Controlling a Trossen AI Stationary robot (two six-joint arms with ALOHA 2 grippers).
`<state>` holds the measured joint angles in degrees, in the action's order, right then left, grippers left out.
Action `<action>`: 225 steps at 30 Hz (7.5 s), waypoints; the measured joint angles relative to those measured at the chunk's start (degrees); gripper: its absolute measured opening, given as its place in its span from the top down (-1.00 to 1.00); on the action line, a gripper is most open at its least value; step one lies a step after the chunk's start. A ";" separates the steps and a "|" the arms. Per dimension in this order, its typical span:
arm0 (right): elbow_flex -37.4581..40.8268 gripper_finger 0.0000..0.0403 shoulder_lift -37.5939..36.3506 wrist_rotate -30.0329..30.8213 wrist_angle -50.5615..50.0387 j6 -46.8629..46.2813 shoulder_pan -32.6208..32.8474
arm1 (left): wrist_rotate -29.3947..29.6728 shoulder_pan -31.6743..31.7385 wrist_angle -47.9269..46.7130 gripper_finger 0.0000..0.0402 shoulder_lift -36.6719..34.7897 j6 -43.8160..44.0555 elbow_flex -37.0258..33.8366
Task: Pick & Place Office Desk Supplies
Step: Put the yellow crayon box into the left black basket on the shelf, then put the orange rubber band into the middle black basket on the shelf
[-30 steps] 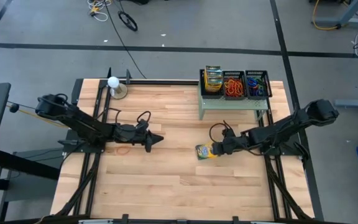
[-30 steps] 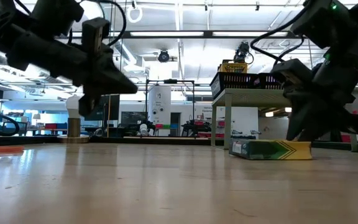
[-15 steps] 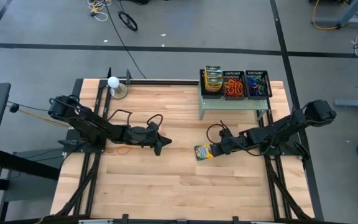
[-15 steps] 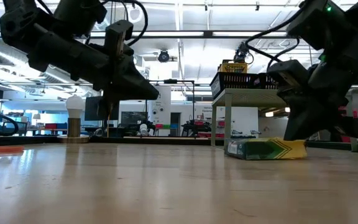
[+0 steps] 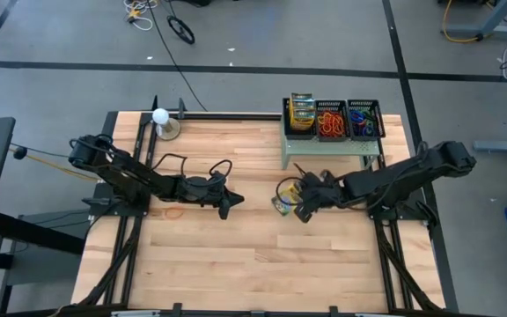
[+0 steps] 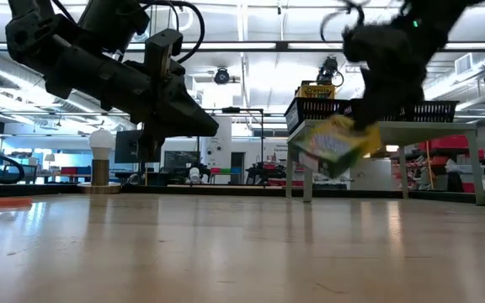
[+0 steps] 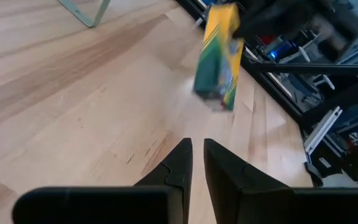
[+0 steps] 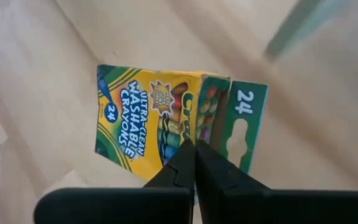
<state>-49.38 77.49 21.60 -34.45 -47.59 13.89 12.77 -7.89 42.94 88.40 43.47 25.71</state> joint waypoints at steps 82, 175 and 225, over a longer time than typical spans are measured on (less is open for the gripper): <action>-28.03 0.69 -0.68 24.66 -8.78 70.05 -22.14 | 0.68 0.01 0.02 0.76 0.02 -5.42 0.00; -0.51 0.97 -21.30 -5.57 17.47 28.79 -14.33 | -1.22 -5.61 -71.96 0.93 -22.02 2.49 8.78; 2.95 0.96 -21.20 4.09 23.38 25.37 -5.29 | 2.59 -12.54 -60.73 0.98 -22.34 -1.85 7.34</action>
<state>-46.44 56.29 25.69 -11.08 -22.22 8.60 15.36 -20.43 -17.79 66.06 41.62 33.06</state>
